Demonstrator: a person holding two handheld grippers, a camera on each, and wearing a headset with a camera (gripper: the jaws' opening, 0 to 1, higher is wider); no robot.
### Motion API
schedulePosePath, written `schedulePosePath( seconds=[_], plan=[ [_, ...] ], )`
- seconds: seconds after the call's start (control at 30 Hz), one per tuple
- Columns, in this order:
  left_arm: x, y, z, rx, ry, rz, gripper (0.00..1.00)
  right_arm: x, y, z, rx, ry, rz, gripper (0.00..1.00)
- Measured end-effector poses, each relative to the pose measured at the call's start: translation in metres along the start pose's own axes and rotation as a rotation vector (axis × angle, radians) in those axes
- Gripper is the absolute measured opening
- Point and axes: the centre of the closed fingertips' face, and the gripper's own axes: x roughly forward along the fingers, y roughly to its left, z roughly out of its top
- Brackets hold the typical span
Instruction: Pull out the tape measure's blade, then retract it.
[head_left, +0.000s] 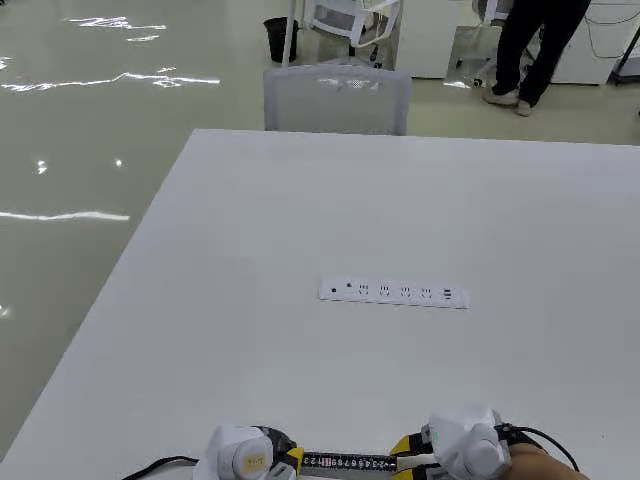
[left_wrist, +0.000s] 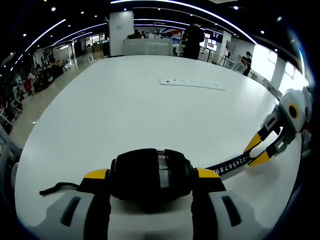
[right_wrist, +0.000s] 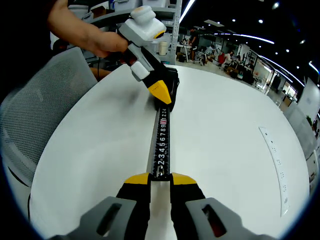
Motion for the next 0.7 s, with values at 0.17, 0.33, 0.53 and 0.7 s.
schedulePosePath(
  seconds=[0.17,0.33,0.53,0.7],
  plan=[
    [-0.001,0.000,0.000,-0.005,0.000,-0.003,0.61,0.002,-0.001,0.001,-0.002,-0.002,0.001,0.14],
    [-0.004,0.000,0.002,-0.011,0.000,-0.007,0.61,0.004,-0.001,0.002,-0.005,-0.004,0.000,0.14],
    [-0.004,0.000,0.002,-0.014,0.001,-0.014,0.61,0.006,-0.001,0.004,-0.009,-0.007,0.000,0.14],
    [-0.010,-0.001,0.003,-0.015,0.003,-0.018,0.61,0.008,-0.002,0.008,-0.013,-0.013,0.000,0.14]
  ],
)
